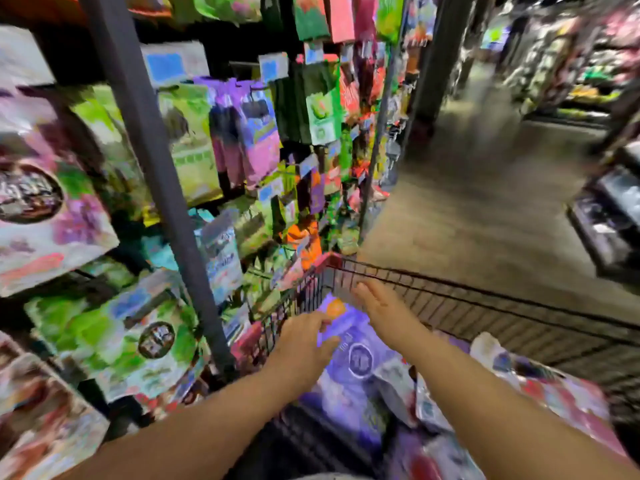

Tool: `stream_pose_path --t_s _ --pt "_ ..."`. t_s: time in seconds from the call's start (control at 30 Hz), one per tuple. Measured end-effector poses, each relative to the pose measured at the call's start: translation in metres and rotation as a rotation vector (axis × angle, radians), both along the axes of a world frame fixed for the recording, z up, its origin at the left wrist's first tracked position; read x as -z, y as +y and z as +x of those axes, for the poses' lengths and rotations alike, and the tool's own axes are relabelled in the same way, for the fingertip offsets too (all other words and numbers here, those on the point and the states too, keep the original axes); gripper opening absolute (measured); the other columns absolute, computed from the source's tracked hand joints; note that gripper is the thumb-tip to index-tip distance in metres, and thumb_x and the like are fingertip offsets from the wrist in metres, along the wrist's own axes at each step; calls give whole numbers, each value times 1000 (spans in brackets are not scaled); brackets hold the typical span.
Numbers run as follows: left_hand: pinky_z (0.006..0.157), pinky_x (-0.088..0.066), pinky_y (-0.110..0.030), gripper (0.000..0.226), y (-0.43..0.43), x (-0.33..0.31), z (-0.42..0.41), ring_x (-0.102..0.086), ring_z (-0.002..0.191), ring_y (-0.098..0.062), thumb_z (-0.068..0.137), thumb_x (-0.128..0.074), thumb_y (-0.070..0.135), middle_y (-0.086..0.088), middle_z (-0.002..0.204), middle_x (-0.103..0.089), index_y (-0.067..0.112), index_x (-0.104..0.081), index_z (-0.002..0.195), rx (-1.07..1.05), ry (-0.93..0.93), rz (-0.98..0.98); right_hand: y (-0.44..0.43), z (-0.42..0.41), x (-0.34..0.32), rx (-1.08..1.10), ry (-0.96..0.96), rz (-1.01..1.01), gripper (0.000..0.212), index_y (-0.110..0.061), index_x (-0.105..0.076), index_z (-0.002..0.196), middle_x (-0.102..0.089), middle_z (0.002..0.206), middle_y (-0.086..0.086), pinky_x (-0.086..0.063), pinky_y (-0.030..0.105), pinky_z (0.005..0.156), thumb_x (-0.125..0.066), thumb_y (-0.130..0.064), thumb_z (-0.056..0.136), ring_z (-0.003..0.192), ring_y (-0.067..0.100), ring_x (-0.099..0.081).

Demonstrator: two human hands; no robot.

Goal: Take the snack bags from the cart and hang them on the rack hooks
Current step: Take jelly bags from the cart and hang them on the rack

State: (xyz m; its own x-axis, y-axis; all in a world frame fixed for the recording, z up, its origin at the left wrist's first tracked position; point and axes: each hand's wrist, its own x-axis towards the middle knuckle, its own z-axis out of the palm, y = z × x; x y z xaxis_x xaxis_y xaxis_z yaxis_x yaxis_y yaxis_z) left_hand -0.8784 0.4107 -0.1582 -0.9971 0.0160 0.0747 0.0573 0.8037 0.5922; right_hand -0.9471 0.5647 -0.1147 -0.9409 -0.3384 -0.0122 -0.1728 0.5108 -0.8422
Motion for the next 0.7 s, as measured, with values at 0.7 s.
stream_pose_path --t_s 0.7 --pt "65 -40 -31 32 73 97 24 -57 76 -11 90 -44 60 13 75 -62 30 -55 87 257 -249 -173 237 108 139 698 -462 417 43 -13 -54 132 -60 128 13 -46 32 84 -52 -38 97 97 25 -62"
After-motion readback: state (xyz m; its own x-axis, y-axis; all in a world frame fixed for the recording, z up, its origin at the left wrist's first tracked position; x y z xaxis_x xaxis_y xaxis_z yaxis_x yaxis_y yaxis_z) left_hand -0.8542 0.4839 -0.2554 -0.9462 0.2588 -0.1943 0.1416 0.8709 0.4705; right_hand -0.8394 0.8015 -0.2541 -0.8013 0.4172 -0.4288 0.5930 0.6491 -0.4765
